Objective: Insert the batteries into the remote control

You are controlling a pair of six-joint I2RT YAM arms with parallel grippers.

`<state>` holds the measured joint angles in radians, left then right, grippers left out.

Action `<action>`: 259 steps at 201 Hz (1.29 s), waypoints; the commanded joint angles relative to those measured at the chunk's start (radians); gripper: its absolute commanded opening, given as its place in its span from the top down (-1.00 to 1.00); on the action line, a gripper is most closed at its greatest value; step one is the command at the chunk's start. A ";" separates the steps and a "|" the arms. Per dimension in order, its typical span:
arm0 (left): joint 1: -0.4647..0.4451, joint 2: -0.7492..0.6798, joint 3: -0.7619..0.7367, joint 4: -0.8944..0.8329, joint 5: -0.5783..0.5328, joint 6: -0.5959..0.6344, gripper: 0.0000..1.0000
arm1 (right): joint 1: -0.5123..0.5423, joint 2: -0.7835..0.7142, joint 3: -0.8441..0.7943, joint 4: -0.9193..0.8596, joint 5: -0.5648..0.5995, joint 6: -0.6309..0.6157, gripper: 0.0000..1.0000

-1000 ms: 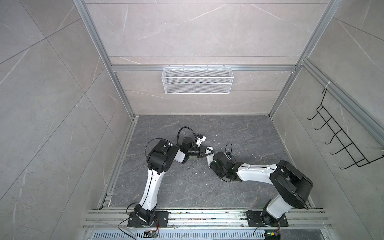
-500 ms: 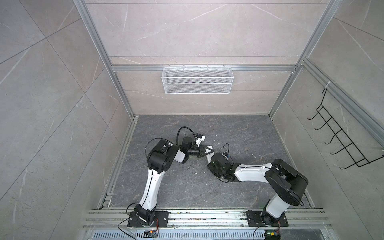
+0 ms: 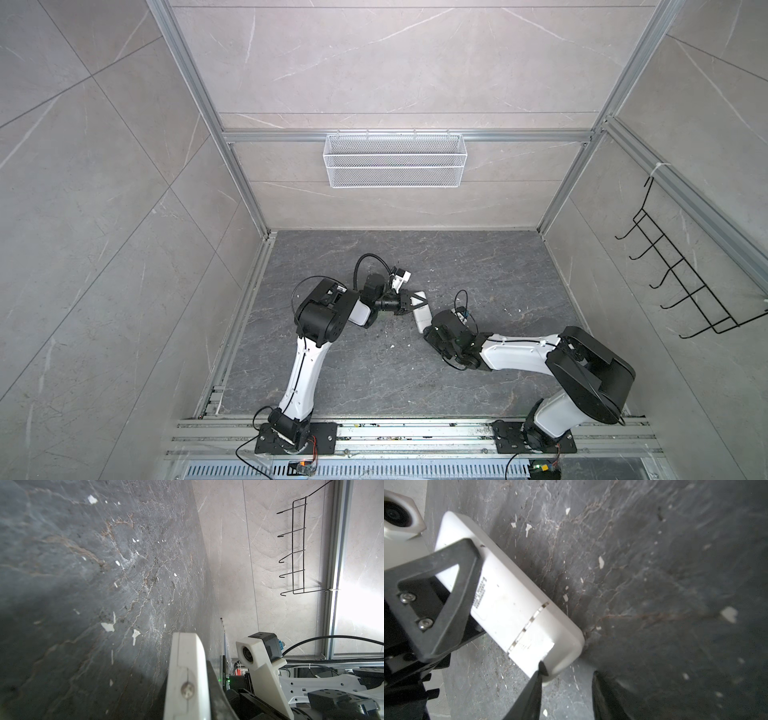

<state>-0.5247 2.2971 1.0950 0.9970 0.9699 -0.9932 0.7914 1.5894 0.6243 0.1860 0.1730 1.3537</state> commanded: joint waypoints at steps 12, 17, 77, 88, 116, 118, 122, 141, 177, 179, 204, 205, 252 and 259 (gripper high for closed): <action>-0.004 0.022 -0.010 -0.002 0.052 -0.024 1.00 | -0.014 0.034 -0.030 0.003 0.028 0.034 0.28; -0.004 0.022 -0.011 -0.002 0.052 -0.026 1.00 | -0.016 0.041 -0.033 0.016 0.028 0.039 0.29; -0.004 0.026 -0.009 0.030 0.061 -0.056 1.00 | -0.020 0.083 -0.031 0.122 0.063 0.019 0.47; -0.004 0.026 -0.007 0.041 0.064 -0.065 1.00 | -0.020 0.077 -0.027 0.135 0.077 -0.004 0.50; -0.003 0.067 0.002 0.081 0.074 -0.104 1.00 | -0.020 0.054 -0.021 0.167 0.101 -0.081 0.54; -0.003 0.070 0.002 0.083 0.074 -0.107 1.00 | -0.019 0.052 -0.021 0.168 0.101 -0.085 0.54; -0.003 0.074 0.003 0.090 0.075 -0.114 1.00 | -0.020 0.050 -0.017 0.169 0.102 -0.095 0.54; -0.005 0.089 0.009 0.123 0.080 -0.144 1.00 | -0.020 0.047 -0.005 0.163 0.103 -0.120 0.54; -0.004 0.111 0.014 0.204 0.083 -0.219 1.00 | -0.021 0.042 -0.015 0.243 0.103 -0.161 0.52; -0.004 0.113 0.014 0.210 0.084 -0.226 1.00 | -0.021 0.043 -0.014 0.247 0.102 -0.162 0.52; 0.000 0.128 0.014 0.300 0.084 -0.313 1.00 | -0.021 0.038 0.011 0.260 0.095 -0.191 0.47; 0.000 0.127 0.013 0.306 0.083 -0.317 1.00 | -0.021 0.037 0.012 0.261 0.094 -0.192 0.47; 0.002 0.122 0.002 0.416 0.074 -0.455 1.00 | -0.021 0.006 0.082 0.200 0.106 -0.257 0.44; 0.001 0.116 -0.002 0.417 0.073 -0.459 1.00 | -0.021 -0.001 0.091 0.193 0.105 -0.269 0.44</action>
<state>-0.4911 2.4104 1.1149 1.3632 0.9394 -1.3548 0.7784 1.6260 0.6460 0.3618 0.2474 1.1580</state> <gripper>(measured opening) 0.180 0.278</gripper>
